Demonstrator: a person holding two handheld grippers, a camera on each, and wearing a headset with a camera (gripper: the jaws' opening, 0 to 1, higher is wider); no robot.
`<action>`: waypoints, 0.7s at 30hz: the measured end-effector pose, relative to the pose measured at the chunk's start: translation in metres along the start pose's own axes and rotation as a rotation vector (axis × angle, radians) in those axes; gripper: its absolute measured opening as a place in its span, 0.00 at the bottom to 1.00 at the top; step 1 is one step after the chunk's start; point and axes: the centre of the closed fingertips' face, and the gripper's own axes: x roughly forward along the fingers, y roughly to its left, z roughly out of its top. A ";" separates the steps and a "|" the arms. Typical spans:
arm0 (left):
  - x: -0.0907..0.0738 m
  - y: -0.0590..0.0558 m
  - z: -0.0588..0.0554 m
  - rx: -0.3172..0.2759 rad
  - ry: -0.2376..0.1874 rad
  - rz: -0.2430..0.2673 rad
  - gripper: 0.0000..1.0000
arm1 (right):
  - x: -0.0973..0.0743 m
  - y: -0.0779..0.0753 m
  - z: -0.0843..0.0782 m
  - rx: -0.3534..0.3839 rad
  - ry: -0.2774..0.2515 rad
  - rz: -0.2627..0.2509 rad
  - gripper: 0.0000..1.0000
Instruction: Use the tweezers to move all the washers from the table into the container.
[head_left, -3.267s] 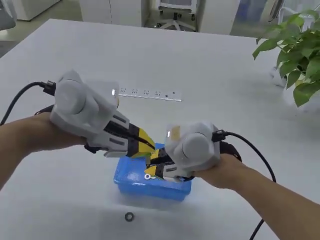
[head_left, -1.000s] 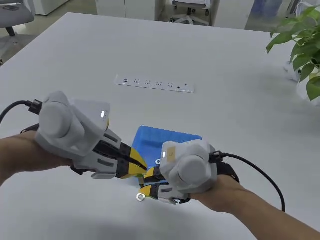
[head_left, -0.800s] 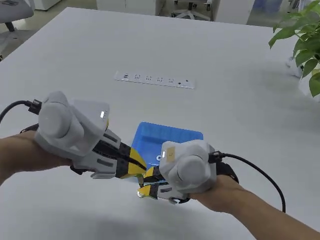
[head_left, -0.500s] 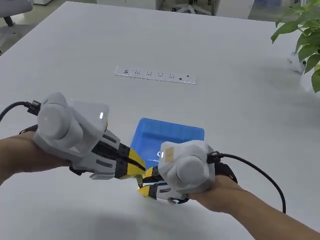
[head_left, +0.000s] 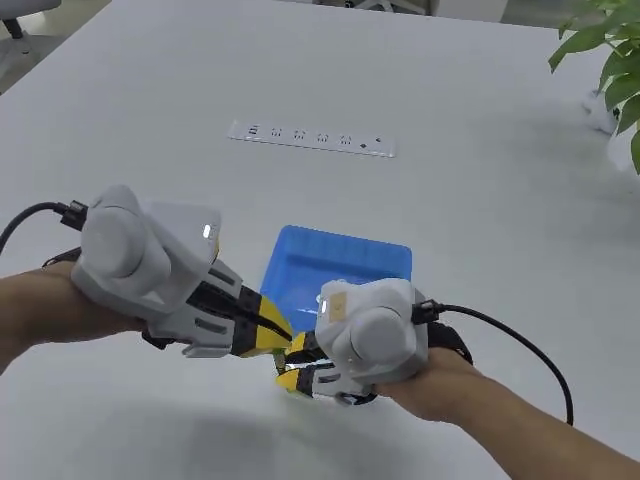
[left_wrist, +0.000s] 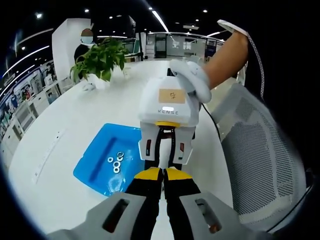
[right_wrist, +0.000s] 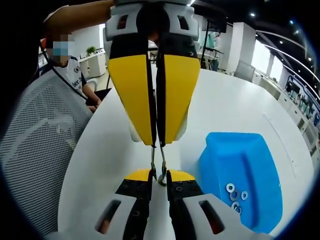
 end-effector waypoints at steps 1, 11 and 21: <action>0.000 0.000 0.000 0.002 -0.002 0.000 0.05 | 0.000 0.000 0.000 0.003 -0.001 0.000 0.14; 0.002 0.004 0.002 -0.006 -0.011 0.004 0.05 | 0.001 0.000 -0.002 0.013 0.003 0.003 0.12; 0.003 0.004 0.003 -0.011 -0.013 0.003 0.05 | 0.001 -0.001 -0.003 -0.001 0.013 -0.002 0.10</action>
